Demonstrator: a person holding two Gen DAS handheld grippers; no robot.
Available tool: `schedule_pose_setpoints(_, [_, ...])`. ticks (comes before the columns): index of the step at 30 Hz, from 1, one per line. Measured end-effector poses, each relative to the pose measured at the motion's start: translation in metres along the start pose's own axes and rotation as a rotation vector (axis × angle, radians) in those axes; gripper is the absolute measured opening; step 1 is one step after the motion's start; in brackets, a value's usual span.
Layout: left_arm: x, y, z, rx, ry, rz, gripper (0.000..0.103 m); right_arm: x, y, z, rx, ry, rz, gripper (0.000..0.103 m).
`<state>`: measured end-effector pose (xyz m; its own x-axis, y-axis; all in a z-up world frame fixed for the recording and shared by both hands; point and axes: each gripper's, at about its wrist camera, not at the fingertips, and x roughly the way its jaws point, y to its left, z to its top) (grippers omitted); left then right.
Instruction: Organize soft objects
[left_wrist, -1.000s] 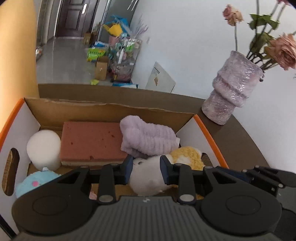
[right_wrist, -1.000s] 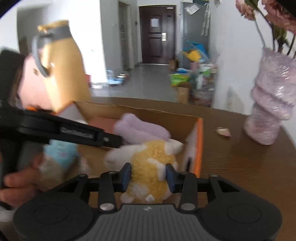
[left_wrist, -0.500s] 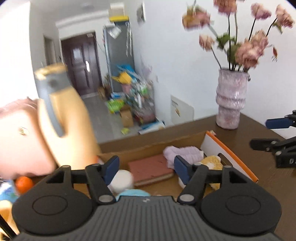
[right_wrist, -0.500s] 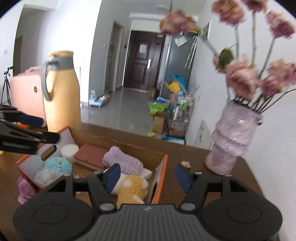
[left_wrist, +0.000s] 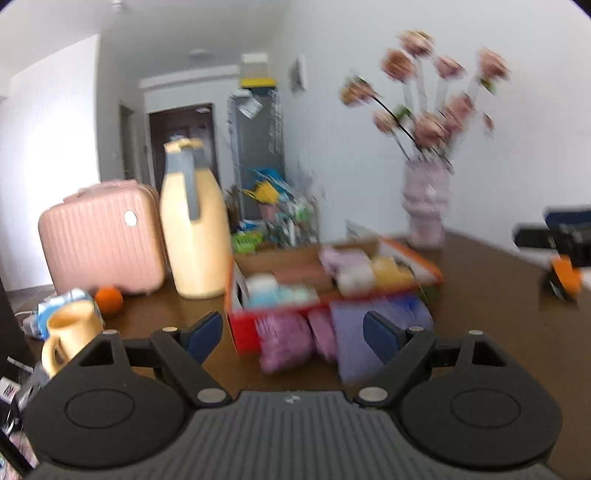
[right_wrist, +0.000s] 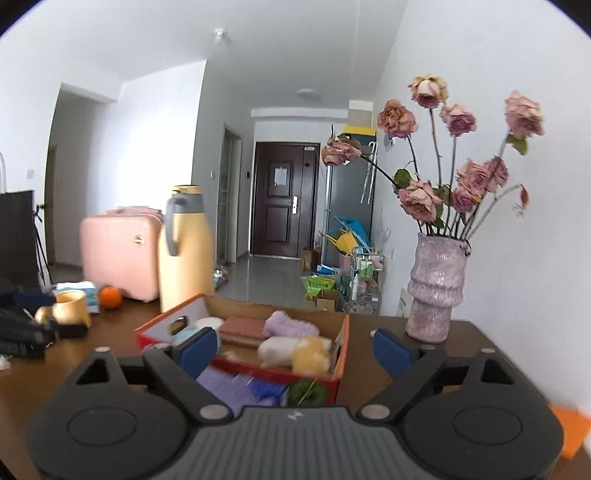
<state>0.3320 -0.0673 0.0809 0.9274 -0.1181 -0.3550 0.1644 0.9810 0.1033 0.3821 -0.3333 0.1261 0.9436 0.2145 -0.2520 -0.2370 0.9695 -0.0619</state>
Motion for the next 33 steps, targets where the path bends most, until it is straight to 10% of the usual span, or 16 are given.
schedule_pose_setpoints(14, [-0.094,-0.022,-0.08,-0.087,0.057,0.043,0.086,-0.129,0.066,-0.12,0.085,0.018,0.084,0.092])
schedule_pose_setpoints(33, [-0.039,-0.021,-0.077,-0.11,0.136,-0.023,0.078,-0.106,0.06,-0.13,0.137,0.104,0.071,0.082])
